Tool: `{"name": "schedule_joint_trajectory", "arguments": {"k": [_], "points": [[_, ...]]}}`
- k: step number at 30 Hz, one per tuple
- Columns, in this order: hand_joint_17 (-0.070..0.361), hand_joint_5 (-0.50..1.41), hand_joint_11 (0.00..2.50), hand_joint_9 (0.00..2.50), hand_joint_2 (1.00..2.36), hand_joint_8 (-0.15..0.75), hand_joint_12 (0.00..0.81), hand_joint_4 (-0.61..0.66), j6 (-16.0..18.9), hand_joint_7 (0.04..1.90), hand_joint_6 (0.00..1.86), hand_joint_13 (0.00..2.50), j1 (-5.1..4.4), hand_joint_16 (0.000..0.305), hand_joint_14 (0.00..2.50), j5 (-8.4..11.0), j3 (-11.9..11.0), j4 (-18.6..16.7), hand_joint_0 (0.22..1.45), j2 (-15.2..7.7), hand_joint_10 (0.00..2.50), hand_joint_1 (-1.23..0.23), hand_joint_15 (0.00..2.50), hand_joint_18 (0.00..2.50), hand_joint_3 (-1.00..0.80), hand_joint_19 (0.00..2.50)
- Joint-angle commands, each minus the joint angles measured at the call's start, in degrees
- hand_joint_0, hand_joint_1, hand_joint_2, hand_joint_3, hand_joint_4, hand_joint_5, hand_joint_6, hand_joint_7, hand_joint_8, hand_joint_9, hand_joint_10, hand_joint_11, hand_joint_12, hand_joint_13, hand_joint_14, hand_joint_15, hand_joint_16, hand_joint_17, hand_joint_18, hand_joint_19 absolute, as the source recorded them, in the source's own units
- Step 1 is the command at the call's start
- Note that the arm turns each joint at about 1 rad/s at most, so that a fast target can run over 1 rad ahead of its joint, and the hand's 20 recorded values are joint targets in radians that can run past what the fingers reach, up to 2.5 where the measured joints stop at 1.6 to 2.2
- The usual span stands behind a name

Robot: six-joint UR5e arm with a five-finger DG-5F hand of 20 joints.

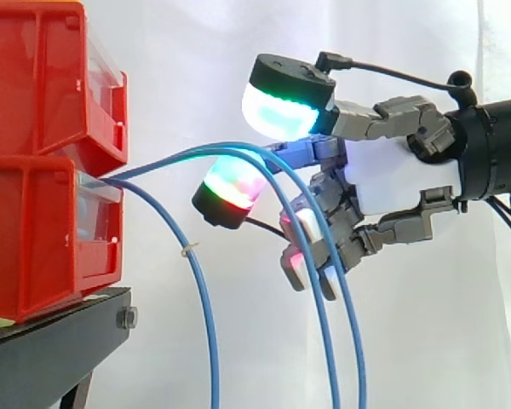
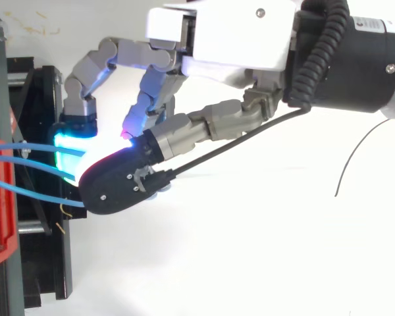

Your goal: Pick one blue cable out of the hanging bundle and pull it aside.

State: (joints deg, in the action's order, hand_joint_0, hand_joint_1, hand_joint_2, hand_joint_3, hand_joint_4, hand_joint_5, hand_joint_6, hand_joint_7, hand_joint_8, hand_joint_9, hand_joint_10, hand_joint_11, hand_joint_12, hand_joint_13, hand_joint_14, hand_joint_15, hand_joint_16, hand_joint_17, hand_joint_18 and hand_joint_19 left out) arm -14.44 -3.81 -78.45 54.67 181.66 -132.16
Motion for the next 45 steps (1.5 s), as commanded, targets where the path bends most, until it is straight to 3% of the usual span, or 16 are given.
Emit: {"name": "schedule_joint_trajectory", "arguments": {"k": [1, 8, 23, 31, 38, 41, 45], "points": [[0.124, -0.16, 0.8, 1.26, 1.0, 0.295, 0.387, -0.04, -0.2, 0.77, 0.9, 1.06, -0.14, 0.055, 0.02, 0.14, 0.0, 0.1, 0.47, 0.1, 0.02, -0.52, 0.71, 0.93, -0.5, 0.81], [0.109, -0.16, 0.83, 1.25, 1.01, 0.264, 0.36, -0.08, -0.2, 0.83, 0.89, 1.05, -0.05, 0.048, 0.02, -0.03, 0.0, 0.2, 0.55, 0.1, 0.02, -0.65, 0.72, 0.89, -0.37, 0.83], [0.104, -0.15, 0.83, 1.24, 1.02, 0.241, 0.343, -0.19, -0.5, 0.9, 0.92, 1.04, 0.04, 0.046, 0.02, -0.03, 0.0, 0.2, 0.6, 0.1, 0.02, -0.8, 0.71, 0.91, -0.09, 0.8], [0.097, -0.15, 0.83, 1.22, 1.03, 0.225, 0.333, -0.22, -1.1, 0.95, 0.92, 0.99, 0.04, 0.043, 0.03, -0.03, 0.0, 0.4, 0.63, 0.1, 0.02, -0.82, 0.7, 0.86, -0.1, 0.78], [0.098, -0.15, 0.8, 1.18, 1.01, 0.239, 0.339, -0.09, -2.2, 0.87, 0.91, 0.97, 0.12, 0.043, 0.02, 0.14, 0.0, 2.7, 0.59, 0.1, 0.02, -0.77, 0.7, 0.81, -0.29, 0.79], [0.107, -0.15, 0.79, 1.18, 1.0, 0.262, 0.355, -0.07, -2.3, 0.85, 0.91, 0.97, 0.12, 0.048, 0.03, 0.32, 0.0, 3.4, 0.52, 0.4, 0.02, -0.68, 0.71, 0.81, -0.47, 0.8], [0.116, -0.14, 0.78, 1.18, 1.0, 0.281, 0.372, -0.04, -2.3, 0.84, 0.9, 0.98, 0.04, 0.051, 0.02, 0.32, 0.0, 3.6, 0.49, 0.5, 0.02, -0.58, 0.71, 0.81, -0.5, 0.79]]}}
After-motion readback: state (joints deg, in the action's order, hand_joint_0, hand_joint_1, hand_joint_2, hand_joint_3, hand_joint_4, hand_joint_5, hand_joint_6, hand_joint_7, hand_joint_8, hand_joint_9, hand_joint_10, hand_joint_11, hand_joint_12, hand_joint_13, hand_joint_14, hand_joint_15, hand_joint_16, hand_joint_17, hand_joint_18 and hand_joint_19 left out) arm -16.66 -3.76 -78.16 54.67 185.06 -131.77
